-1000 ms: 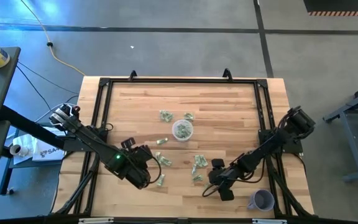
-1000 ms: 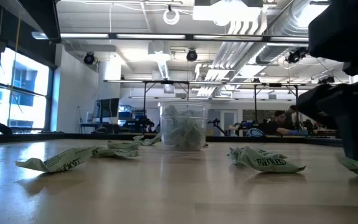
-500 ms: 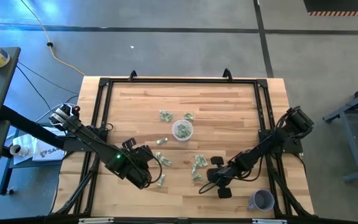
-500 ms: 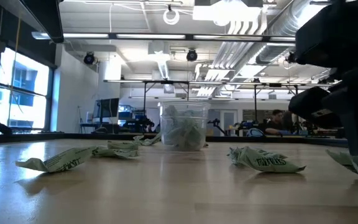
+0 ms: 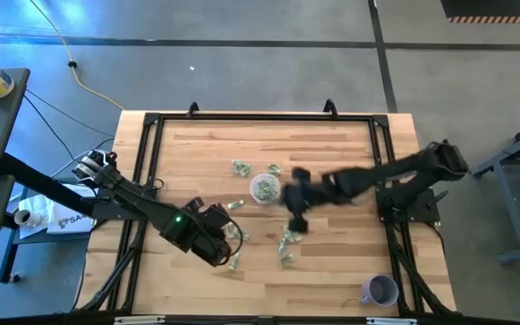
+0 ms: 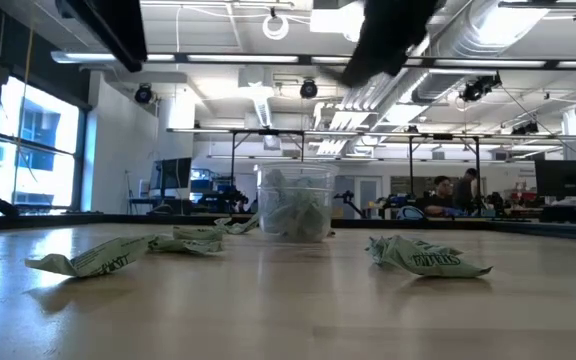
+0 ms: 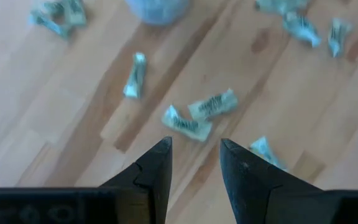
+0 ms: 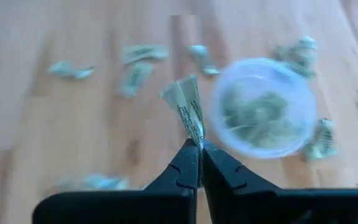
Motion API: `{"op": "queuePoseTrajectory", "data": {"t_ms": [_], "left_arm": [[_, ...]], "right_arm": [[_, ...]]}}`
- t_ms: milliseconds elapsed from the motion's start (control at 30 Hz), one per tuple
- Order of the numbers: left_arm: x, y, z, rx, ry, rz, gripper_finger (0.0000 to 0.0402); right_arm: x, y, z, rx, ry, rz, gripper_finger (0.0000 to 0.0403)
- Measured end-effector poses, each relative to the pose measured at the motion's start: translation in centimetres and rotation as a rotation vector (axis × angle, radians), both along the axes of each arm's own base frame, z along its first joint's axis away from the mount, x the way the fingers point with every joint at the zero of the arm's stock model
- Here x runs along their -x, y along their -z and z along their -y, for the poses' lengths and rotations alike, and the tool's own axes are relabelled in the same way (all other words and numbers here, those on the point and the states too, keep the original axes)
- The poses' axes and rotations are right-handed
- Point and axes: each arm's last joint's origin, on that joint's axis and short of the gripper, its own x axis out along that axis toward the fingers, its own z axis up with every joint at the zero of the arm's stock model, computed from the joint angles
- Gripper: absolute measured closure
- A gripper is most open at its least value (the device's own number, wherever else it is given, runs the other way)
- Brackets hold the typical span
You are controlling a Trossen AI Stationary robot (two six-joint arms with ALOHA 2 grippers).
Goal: Pick and place Stevia / Truvia into bins
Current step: Put the white stevia packet into the transparent container
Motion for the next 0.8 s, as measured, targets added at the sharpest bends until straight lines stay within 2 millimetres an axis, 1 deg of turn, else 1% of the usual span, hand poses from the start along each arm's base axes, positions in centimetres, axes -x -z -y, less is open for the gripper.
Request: {"op": "queuePoseTrajectory", "data": {"t_ms": [67, 167, 267, 333, 467, 567, 633, 733, 800], "left_arm": [[0.4, -0.3, 0.3, -0.033, -0.021, 0.045, 0.0234], [1.3, -1.0, 1.1, -0.049, -0.052, 0.124, 0.0234], [2.1, -1.2, 1.7, -0.032, -0.088, 0.150, 0.0234], [2.4, -1.2, 1.9, -0.016, -0.115, 0.152, 0.0234], [2.6, -1.2, 2.4, 0.025, -0.156, 0.181, 0.0234], [2.6, -1.2, 2.3, 0.041, -0.198, 0.190, 0.0234], [2.6, -1.1, 2.1, 0.046, -0.231, 0.192, 0.0234], [2.0, -0.8, 1.1, 0.063, -0.253, 0.142, 0.0234], [1.6, 0.0, 0.0, 0.045, -0.250, 0.087, 0.0234]], "right_arm": [[-1.2, 0.6, 2.6, -0.041, 0.020, -0.025, 0.0398], [-2.9, 1.8, 5.3, -0.071, 0.001, -0.063, 0.0398], [-4.4, 3.1, 6.7, -0.057, -0.003, -0.097, 0.0384], [-5.2, 3.8, 7.5, -0.048, 0.006, -0.114, 0.0363], [-6.4, 3.3, 8.3, -0.039, 0.012, -0.108, 0.0304], [-6.3, 2.9, 8.5, -0.020, 0.001, -0.152, 0.0255], [-5.9, 2.1, 8.4, 0.001, -0.016, -0.171, 0.0226], [-4.7, 0.5, 8.0, 0.060, -0.040, -0.193, 0.0191], [-3.5, -0.3, 7.5, 0.123, -0.066, -0.220, 0.0173]]}}
